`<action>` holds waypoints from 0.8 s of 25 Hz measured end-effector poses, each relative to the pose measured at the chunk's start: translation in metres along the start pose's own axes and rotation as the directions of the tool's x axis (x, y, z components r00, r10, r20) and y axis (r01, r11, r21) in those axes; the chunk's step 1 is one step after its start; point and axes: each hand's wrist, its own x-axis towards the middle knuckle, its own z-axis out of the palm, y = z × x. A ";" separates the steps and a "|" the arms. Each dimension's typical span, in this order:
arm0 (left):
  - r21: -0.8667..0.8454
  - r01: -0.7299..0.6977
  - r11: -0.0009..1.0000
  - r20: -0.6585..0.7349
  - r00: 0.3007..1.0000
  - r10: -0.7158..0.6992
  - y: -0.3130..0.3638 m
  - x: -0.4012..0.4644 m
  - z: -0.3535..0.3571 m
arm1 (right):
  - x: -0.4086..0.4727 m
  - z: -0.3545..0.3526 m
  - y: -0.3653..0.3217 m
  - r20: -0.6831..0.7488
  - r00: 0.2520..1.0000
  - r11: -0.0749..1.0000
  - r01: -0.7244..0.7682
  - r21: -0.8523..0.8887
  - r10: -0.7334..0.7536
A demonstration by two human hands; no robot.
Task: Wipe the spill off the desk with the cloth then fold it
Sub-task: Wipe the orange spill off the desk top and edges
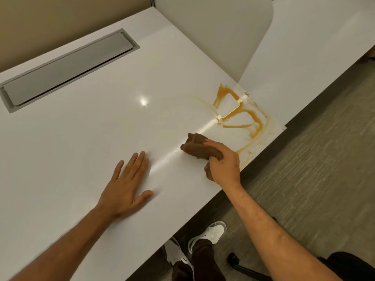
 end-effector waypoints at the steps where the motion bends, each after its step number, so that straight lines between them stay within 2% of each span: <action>1: -0.001 -0.027 1.000 0.001 1.000 0.027 0.004 0.008 -0.003 | 0.005 -0.013 -0.002 -0.065 0.995 0.992 -0.066 0.104 0.073; 3: -0.056 -0.024 0.998 -0.014 1.000 0.023 0.015 0.025 -0.007 | 0.013 -0.041 0.000 -0.183 0.978 0.987 -0.076 0.142 0.102; 5: -0.099 -0.019 0.995 0.018 1.000 0.021 0.023 0.040 -0.008 | 0.019 -0.061 0.011 -0.220 0.974 0.999 -0.049 -0.009 0.045; 7: -0.077 -0.024 0.997 0.077 0.997 0.030 0.027 0.046 -0.002 | 0.022 -0.070 0.026 -0.053 0.998 0.937 0.008 -0.348 -0.028; 8: -0.049 -0.029 0.998 0.102 0.994 0.034 0.027 0.048 0.003 | 0.023 -0.071 0.037 0.061 0.997 0.837 0.074 -0.542 -0.049; 9: -0.022 -0.034 0.999 0.111 0.993 0.036 0.026 0.048 0.006 | 0.026 -0.069 0.045 0.131 0.989 0.734 0.136 -0.665 -0.065; 10: -0.006 -0.035 0.999 0.103 0.994 0.035 0.025 0.048 0.009 | 0.029 -0.068 0.051 0.150 0.986 0.678 0.163 -0.716 -0.078; 12: 0.005 -0.034 0.999 0.088 0.996 0.033 0.024 0.050 0.012 | 0.034 -0.064 0.057 0.110 0.989 0.664 0.147 -0.733 -0.097; 15: -0.010 -0.026 1.000 0.097 0.995 0.027 0.025 0.050 0.012 | 0.021 -0.048 0.062 0.096 0.984 0.707 0.176 -0.685 -0.152; 20: -0.030 -0.035 0.999 0.094 0.995 0.038 0.023 0.049 0.012 | -0.055 0.008 0.048 0.285 0.910 0.744 0.411 -0.526 -0.301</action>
